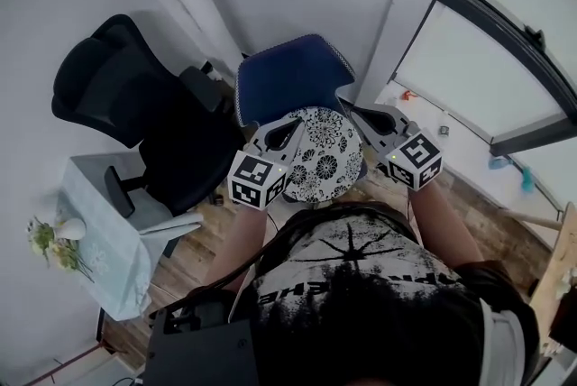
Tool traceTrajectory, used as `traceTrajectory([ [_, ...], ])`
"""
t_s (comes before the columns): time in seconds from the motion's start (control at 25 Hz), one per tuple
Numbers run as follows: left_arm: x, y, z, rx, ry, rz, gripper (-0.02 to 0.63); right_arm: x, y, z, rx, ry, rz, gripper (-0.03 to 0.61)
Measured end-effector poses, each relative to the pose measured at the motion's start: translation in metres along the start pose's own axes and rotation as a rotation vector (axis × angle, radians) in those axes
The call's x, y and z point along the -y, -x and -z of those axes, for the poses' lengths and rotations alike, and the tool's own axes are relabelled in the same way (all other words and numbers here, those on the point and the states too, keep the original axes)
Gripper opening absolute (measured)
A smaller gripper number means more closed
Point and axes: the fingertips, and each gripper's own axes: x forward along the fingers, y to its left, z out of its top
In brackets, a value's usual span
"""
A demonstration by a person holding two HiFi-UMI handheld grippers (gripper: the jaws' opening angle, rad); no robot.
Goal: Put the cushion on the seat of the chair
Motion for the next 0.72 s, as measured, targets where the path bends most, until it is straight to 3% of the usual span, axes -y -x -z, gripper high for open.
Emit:
traceTrajectory([
  [0.72, 0.0031, -0.0049, 0.0019, -0.007, -0.008, 0.016, 0.014, -0.0013, 0.0012, 0.0100, -0.028, 0.004, 0.022, 0.018],
])
